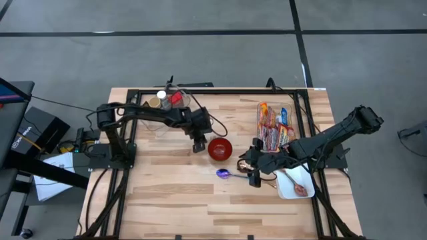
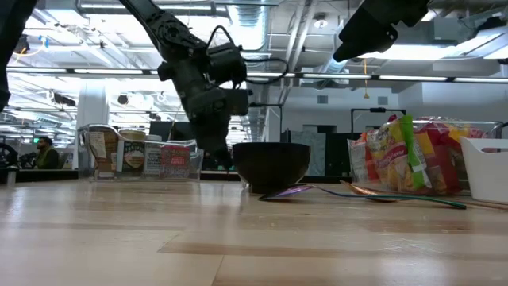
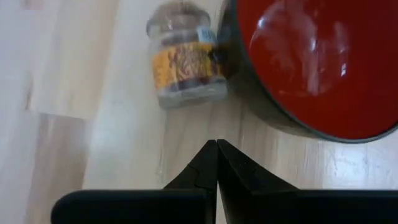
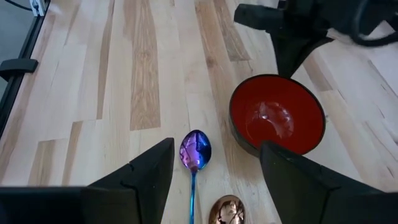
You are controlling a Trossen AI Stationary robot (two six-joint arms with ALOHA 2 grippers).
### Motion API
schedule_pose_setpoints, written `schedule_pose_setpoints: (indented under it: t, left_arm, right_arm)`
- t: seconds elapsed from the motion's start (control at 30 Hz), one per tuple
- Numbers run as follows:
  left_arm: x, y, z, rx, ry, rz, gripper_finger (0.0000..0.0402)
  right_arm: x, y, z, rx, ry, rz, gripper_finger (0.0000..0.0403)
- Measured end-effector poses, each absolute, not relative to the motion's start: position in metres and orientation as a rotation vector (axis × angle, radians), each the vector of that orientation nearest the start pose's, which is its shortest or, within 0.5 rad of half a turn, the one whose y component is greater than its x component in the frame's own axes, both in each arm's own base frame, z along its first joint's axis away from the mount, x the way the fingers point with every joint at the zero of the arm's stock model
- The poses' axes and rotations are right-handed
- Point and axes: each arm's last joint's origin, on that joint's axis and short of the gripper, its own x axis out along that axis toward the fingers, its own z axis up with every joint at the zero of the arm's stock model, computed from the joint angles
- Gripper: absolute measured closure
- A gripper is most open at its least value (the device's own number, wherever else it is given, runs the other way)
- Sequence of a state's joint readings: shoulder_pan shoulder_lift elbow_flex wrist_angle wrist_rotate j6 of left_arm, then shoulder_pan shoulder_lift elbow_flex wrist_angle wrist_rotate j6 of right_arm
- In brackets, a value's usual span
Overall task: Pick & Place Food Item
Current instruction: Put the brown seasoning bottle into the left transparent bin
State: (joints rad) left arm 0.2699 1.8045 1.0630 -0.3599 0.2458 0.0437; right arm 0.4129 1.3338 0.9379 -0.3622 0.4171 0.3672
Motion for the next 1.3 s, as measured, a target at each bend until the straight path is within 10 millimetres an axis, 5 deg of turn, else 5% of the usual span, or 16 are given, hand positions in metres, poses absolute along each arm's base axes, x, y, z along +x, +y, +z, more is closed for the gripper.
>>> schedule_pose_setpoints:
  t: [0.37, 0.77, 0.97, 1.1, 1.3]
  left_arm:
    - [0.354, 0.101, 0.128, -0.225, 0.941, -0.032, 0.0401]
    - [0.364, 0.123, 0.155, -0.174, 0.759, 0.035, 0.0401]
    - [0.362, 0.123, 0.187, -0.121, 0.655, 0.108, 0.0393]
    - [0.363, 0.120, 0.204, -0.133, 0.564, 0.118, 0.0348]
    - [0.370, 0.120, 0.206, -0.217, 0.554, 0.197, 0.0223]
  right_arm:
    - [0.257, 0.099, 0.256, 0.048, 0.676, -0.133, 0.0173]
    - [0.256, 0.099, 0.254, 0.034, 0.704, -0.140, 0.0173]
    - [0.249, 0.093, 0.254, 0.039, 0.737, -0.199, 0.0173]
    - [0.245, 0.090, 0.262, 0.052, 0.703, -0.208, 0.0173]
    - [0.232, 0.084, 0.277, 0.059, 0.658, -0.230, 0.0173]
